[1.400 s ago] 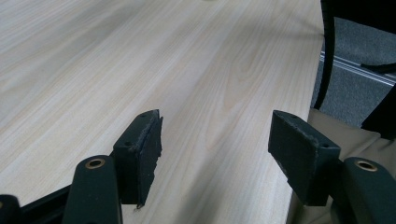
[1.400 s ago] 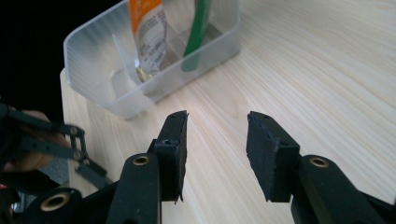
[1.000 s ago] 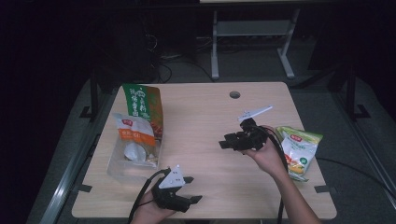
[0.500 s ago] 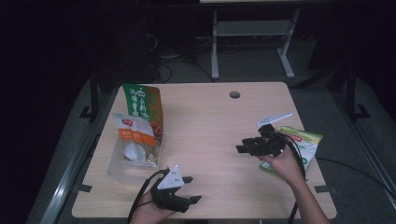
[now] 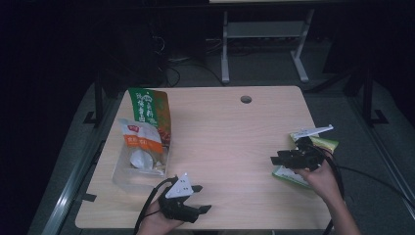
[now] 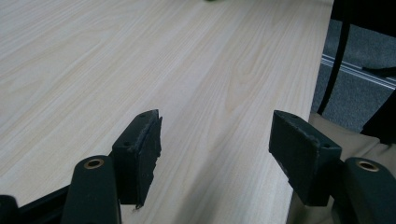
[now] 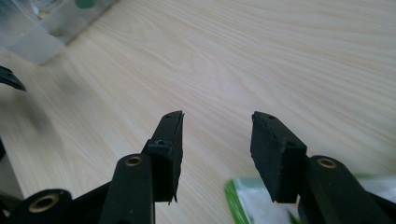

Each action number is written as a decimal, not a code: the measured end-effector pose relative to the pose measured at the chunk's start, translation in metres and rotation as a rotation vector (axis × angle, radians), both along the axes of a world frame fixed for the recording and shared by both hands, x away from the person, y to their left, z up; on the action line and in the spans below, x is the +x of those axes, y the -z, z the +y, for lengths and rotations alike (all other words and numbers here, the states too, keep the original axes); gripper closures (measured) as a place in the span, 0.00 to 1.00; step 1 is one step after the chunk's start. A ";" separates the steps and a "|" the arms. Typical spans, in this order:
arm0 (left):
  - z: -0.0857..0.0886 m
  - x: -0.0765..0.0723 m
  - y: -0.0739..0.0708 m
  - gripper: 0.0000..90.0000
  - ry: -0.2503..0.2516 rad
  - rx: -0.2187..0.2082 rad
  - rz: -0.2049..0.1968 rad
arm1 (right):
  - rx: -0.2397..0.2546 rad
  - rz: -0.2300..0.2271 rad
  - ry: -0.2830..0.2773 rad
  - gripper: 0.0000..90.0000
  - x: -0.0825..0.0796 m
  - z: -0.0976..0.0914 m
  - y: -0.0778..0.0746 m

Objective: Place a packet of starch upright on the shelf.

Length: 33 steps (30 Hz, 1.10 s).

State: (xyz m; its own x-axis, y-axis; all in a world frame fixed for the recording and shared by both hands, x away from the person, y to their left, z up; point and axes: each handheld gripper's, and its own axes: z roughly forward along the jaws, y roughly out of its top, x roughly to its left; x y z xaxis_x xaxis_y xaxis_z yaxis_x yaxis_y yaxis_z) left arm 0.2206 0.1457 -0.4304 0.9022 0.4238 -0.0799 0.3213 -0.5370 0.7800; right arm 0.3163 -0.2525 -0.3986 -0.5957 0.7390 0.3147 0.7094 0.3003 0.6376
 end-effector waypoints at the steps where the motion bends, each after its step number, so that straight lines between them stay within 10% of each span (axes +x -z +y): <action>1: 0.000 0.000 0.000 0.37 0.000 0.001 0.000 | -0.001 0.001 0.008 0.59 -0.001 -0.003 0.000; 19: -0.004 0.000 0.003 0.37 0.009 0.010 0.011 | -0.137 0.025 0.145 0.56 -0.015 -0.055 0.024; 33: -0.005 -0.001 0.004 0.37 0.013 0.012 0.010 | -0.100 0.030 0.121 0.67 -0.016 -0.053 0.030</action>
State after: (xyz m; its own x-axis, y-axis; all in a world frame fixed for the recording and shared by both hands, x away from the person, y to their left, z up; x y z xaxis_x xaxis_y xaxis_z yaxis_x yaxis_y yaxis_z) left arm 0.2199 0.1403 -0.4344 0.9067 0.4134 -0.0835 0.3219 -0.5504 0.7704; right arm 0.3006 -0.3053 -0.4291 -0.4921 0.8331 0.2526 0.7625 0.2726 0.5867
